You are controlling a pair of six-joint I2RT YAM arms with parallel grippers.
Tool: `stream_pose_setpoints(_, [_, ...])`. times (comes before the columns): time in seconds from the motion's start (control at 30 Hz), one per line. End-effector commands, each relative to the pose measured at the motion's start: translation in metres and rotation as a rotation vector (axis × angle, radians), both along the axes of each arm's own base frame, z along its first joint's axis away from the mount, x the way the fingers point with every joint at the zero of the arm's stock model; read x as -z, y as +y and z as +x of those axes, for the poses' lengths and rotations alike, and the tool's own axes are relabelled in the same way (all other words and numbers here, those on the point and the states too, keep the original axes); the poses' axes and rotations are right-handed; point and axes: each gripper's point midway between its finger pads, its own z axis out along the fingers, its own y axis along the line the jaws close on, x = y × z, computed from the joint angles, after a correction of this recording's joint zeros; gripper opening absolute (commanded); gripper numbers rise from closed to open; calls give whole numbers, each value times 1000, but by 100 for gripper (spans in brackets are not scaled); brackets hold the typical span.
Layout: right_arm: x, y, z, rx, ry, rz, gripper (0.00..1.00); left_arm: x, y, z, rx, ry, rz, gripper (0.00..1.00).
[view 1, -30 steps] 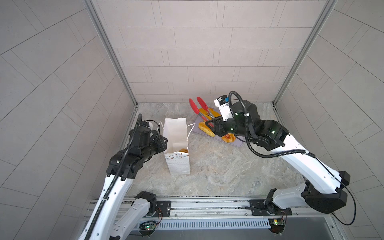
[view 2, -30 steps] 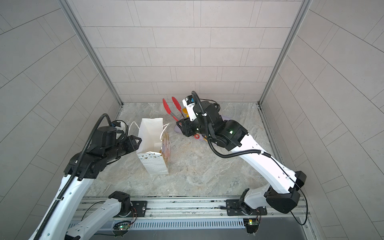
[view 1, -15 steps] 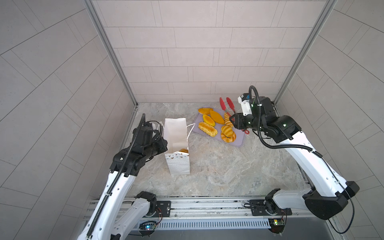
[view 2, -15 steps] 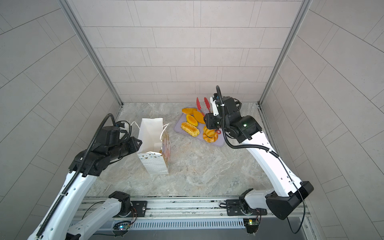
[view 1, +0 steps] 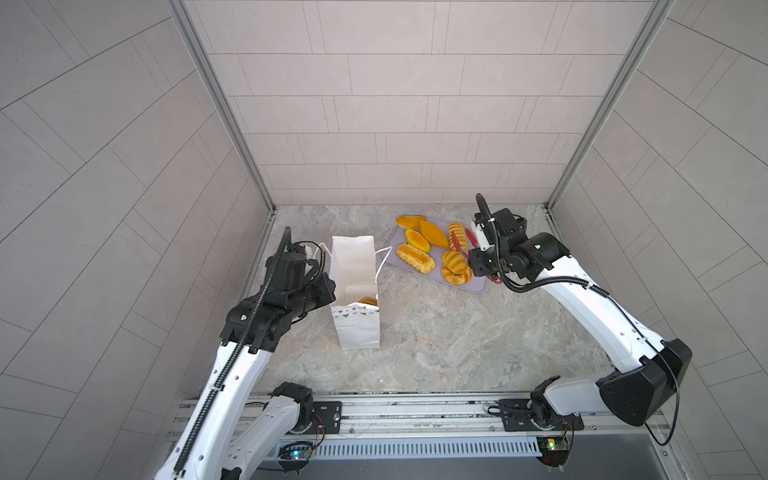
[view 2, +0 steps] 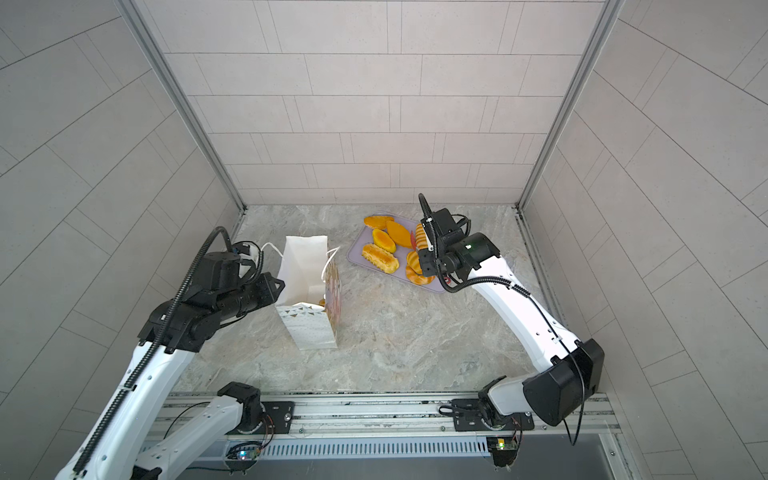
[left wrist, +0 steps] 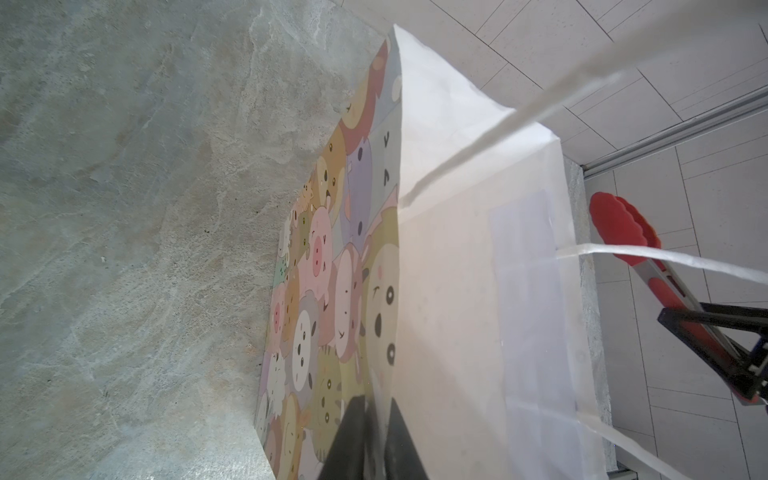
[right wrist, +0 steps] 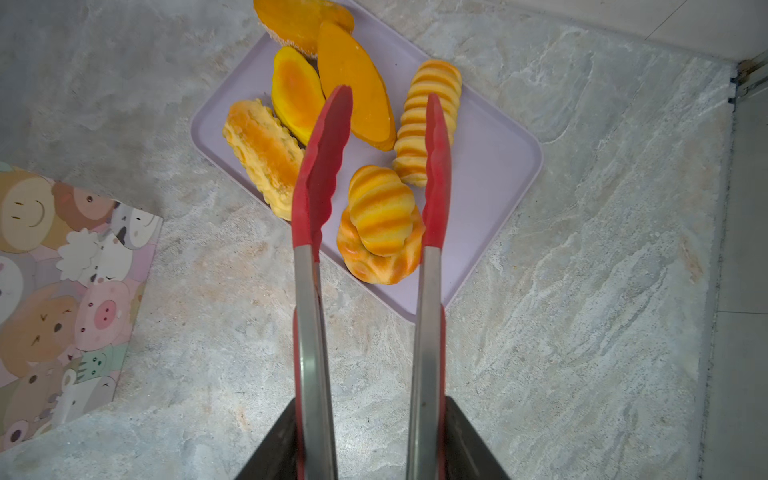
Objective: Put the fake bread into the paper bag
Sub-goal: 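Move the empty tongs back over the bread tray with the right gripper, then close the tongs on the round striped bun with the right gripper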
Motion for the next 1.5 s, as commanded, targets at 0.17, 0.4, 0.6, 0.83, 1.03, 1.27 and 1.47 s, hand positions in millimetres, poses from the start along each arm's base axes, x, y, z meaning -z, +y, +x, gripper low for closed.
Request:
stream_pose_setpoints(0.17, [18, -8, 4, -7, 35, -91, 50, 2, -2, 1, 17, -13, 4, 13])
stream_pose_setpoints(0.4, [39, -8, 7, -14, 77, -126, 51, 4, -2, 0, 19, -9, 5, 13])
stream_pose_setpoints(0.6, [51, -11, 12, -2, 101, -164, 53, 5, -2, 0, 18, -8, 6, 13])
stream_pose_setpoints(0.83, [59, -10, 17, -8, 124, -182, 56, 5, -2, 0, 16, -8, 6, 13])
stream_pose_setpoints(1.03, [64, -7, 20, -11, 138, -170, 59, 5, -1, 0, 15, -8, 6, 13])
stream_pose_setpoints(1.27, [69, -3, 25, -17, 146, -141, 62, 4, 0, 0, 11, -10, 8, 13])
stream_pose_setpoints(1.47, [74, -3, 29, -12, 162, -131, 62, 3, 1, -1, 9, -12, 11, 13])
